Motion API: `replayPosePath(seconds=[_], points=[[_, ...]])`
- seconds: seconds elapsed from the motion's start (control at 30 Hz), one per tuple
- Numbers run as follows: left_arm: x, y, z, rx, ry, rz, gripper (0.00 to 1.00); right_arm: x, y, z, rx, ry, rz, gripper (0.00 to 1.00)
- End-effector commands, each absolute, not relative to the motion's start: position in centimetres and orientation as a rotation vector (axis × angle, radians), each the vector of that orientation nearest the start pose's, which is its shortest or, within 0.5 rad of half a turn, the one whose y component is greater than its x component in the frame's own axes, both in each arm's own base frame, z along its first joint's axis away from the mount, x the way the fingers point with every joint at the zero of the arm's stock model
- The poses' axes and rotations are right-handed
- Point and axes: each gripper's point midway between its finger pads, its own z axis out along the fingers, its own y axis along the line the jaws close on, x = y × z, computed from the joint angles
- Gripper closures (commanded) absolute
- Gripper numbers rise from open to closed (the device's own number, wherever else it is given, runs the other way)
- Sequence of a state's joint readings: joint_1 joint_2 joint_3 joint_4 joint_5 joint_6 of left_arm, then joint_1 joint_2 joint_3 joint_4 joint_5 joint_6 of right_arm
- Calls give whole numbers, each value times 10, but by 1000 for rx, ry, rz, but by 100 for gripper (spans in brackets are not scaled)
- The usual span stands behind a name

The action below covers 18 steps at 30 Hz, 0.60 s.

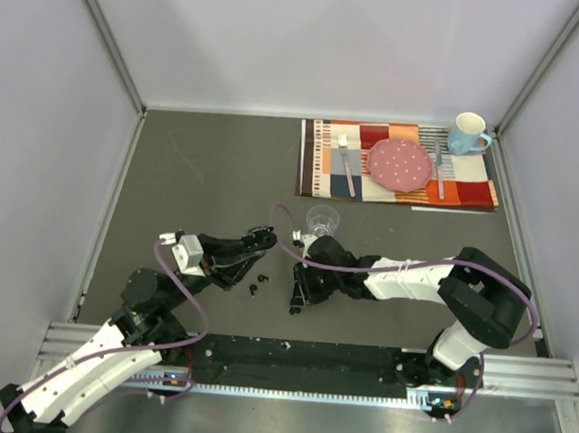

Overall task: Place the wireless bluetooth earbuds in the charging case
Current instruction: Adjust the earbud at the center of the board.

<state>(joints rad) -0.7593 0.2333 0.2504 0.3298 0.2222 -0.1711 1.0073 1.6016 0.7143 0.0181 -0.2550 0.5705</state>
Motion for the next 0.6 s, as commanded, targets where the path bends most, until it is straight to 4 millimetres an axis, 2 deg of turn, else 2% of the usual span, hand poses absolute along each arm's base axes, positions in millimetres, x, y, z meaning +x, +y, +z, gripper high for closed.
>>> replayPosePath(seconds=[0.0, 0.13, 0.3, 0.57], points=[[151, -204, 284, 541, 1150, -945, 100, 120, 319, 2, -799, 2620, 831, 74], [151, -203, 284, 539, 1148, -945, 100, 114, 320, -2, -829, 2624, 810, 75], [150, -203, 284, 540, 1149, -947, 100, 110, 311, -10, -814, 2643, 783, 75], [150, -202, 286, 535, 1145, -944, 100, 109, 303, -12, -796, 2647, 763, 76]])
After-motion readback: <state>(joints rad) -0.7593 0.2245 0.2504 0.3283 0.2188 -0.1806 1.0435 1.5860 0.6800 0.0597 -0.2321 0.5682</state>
